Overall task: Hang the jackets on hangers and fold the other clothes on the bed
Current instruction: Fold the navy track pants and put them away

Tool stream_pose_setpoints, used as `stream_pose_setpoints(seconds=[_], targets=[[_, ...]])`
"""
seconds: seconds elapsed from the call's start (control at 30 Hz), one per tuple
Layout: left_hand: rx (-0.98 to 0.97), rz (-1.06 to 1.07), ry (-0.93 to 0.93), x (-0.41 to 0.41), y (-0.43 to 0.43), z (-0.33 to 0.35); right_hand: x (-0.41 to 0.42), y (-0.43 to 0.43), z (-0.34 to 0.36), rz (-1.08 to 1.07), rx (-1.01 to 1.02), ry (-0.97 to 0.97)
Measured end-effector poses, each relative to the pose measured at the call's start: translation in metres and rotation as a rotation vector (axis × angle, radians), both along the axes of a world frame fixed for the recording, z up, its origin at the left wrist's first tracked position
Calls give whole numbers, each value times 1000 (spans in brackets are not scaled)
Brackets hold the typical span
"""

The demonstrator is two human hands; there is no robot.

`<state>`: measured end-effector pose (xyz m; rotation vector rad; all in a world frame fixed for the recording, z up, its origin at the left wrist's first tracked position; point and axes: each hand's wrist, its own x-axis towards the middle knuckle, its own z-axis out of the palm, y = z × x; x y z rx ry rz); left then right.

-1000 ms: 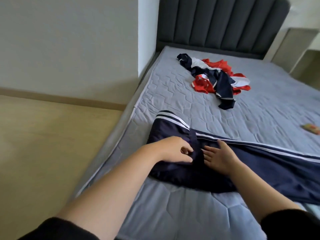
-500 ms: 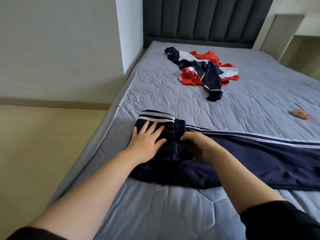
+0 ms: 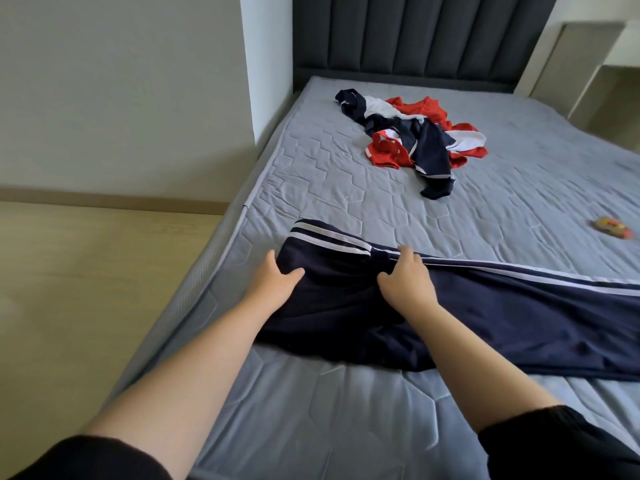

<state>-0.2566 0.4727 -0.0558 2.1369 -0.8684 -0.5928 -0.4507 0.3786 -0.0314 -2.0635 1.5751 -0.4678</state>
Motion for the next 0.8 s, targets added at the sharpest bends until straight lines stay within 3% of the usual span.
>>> stream_pose_setpoints(seconds=[0.13, 0.2, 0.33, 0.5, 0.67, 0.8], targets=[[-44, 74, 413, 5, 3, 1, 1, 2, -15, 105, 162, -63], [-58, 84, 478, 4, 5, -2, 1, 2, -18, 45, 176, -124], [-153, 153, 434, 3, 7, 8, 11, 10, -13, -12, 80, -160], [-211, 167, 183, 36, 16, 45, 32, 27, 5, -111, -23, -310], [-157, 255, 98, 93, 56, 59, 73, 76, 1, 192, -128, -314], [-90, 195, 150, 104, 70, 56, 108, 104, -19, 345, 134, -170]])
